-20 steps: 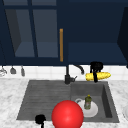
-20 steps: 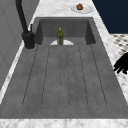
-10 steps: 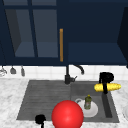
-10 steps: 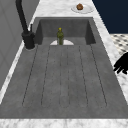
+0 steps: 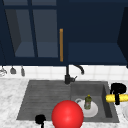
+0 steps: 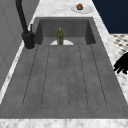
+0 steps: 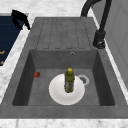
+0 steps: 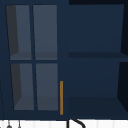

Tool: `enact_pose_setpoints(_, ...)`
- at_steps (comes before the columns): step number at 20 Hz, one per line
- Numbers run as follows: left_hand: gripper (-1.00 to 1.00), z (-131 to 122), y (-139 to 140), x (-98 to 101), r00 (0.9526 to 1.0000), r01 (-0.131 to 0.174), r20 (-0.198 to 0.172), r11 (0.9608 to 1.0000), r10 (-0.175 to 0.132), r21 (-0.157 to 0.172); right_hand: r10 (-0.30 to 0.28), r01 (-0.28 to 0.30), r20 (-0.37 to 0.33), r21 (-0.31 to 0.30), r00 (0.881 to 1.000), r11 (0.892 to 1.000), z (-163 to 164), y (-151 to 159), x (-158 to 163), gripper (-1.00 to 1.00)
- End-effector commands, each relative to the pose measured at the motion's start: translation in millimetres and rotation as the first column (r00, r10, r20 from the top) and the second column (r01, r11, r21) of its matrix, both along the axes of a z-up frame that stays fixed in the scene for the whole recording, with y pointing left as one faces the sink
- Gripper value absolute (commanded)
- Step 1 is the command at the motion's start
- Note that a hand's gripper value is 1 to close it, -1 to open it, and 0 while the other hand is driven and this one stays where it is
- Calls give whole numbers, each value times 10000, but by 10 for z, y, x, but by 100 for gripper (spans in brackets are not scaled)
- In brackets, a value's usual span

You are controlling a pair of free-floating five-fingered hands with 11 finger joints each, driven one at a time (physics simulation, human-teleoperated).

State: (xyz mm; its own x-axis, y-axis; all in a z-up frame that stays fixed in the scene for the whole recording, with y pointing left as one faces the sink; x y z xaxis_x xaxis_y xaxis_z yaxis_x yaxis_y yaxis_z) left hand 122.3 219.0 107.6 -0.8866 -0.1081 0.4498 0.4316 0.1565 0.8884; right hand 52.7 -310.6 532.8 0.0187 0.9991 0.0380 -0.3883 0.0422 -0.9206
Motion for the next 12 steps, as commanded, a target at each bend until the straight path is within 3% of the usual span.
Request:
enact_pose_setpoints(1,0,0,0,0,10000,0,0,10000,0,0,214,-214,3,207,9998,9996,-232,-289,-31,100)
enact_pose_setpoints(12,0,0,0,0,10000,0,0,10000,0,0,219,-220,62,235,9997,9995,-1092,-1107,25,100)
